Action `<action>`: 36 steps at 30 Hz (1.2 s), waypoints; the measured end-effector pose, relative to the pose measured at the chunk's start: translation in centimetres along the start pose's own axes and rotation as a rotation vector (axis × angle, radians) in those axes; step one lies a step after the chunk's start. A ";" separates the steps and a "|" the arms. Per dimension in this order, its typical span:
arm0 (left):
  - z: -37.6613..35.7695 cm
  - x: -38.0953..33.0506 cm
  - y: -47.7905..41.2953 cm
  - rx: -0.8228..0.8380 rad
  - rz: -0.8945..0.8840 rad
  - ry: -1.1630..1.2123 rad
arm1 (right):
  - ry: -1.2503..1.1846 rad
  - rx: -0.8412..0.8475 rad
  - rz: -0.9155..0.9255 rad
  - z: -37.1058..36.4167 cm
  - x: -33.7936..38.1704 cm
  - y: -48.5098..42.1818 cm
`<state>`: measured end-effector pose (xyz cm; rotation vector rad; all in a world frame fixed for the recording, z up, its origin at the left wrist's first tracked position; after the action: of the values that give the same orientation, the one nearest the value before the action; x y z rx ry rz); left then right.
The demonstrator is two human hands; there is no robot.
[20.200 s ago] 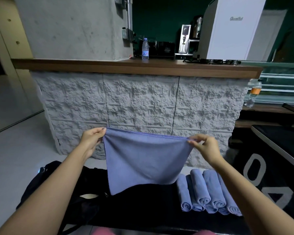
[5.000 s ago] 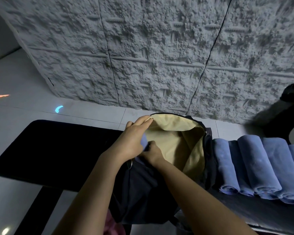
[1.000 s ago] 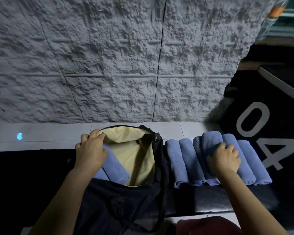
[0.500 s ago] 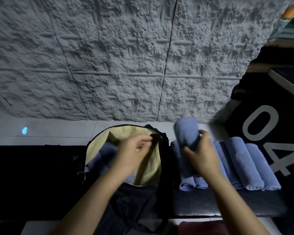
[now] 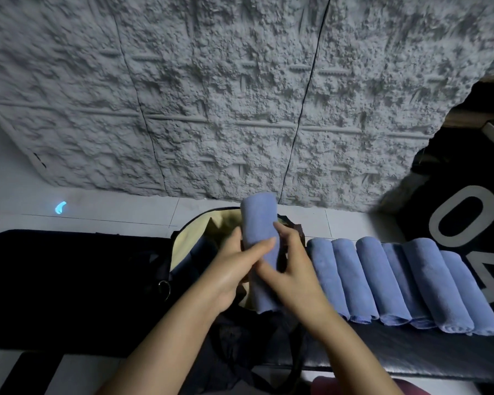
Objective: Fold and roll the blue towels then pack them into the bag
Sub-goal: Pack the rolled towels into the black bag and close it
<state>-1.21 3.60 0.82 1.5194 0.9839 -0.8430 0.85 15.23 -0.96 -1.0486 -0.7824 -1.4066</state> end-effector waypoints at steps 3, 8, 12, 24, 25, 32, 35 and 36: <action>0.5 0.2 -0.2 0.015 0.080 0.107 | -0.200 -0.049 -0.165 1.5 -0.2 -0.4; -0.7 0.2 0.6 -0.012 0.058 -0.038 | -0.582 0.266 -0.567 1.3 -0.7 0.9; 1.4 -0.6 -1.1 -0.307 -0.372 -0.854 | -0.627 0.264 -0.561 2.0 -1.2 0.6; 8.0 -1.4 -5.6 -0.288 -0.523 -1.459 | 0.515 0.546 -0.274 -3.1 -0.8 -4.8; 8.1 -1.4 -5.8 -0.294 -0.528 -1.438 | 0.553 0.520 -0.278 -4.4 -1.3 -5.6; 8.6 -1.1 -6.3 -0.249 -0.538 -1.391 | 0.313 0.441 -0.420 -8.9 -6.0 -7.8; 8.7 -1.0 -6.4 -0.240 -0.521 -1.378 | 0.182 0.489 -0.512 -8.3 -6.8 -8.0; 8.6 -1.0 -6.5 -0.236 -0.517 -1.376 | 0.167 0.517 -0.530 -8.1 -6.7 -7.9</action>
<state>-7.60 -4.63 -2.25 0.2110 0.3506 -1.6966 -8.56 11.44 -9.32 -0.3255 -1.2731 -1.5798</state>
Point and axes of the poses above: each hand's wrist, its own y-axis away from the middle knuckle, its own z-axis out of the back of the hand, x = y × z, the point moved 1 cm from there along -y, towards the middle knuckle, and after that the axes turned 7 degrees about -x, right-handed, at the moved point
